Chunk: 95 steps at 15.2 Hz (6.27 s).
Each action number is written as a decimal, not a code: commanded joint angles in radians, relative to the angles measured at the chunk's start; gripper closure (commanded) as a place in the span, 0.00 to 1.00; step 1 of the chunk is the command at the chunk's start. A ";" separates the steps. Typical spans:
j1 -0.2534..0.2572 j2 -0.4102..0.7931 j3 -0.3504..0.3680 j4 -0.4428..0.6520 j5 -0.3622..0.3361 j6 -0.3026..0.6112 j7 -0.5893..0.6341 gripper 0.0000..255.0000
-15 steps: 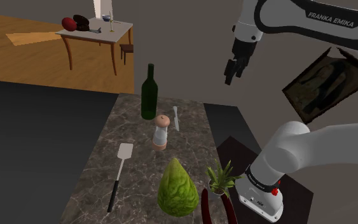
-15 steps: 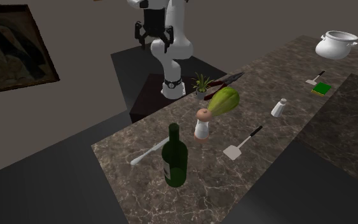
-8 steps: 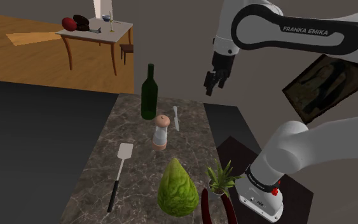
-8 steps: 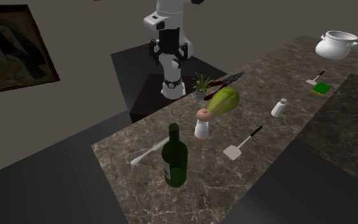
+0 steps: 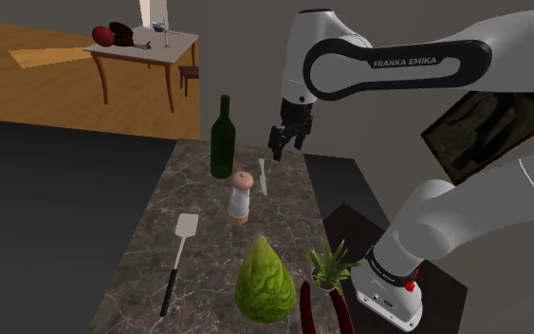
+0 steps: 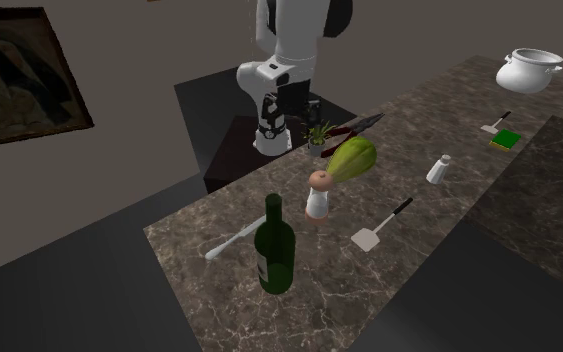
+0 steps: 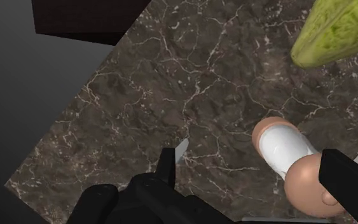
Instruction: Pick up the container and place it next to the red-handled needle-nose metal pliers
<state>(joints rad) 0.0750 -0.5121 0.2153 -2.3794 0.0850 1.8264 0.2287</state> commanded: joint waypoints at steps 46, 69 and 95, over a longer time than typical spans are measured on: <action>0.034 0.275 0.120 0.140 0.038 0.149 0.169 1.00; 0.026 0.244 0.100 0.421 0.032 -0.163 0.176 1.00; 0.115 0.163 0.239 0.571 0.108 -0.363 0.422 1.00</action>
<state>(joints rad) 0.1826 -0.3436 0.4403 -1.8075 0.1858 1.4640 0.6264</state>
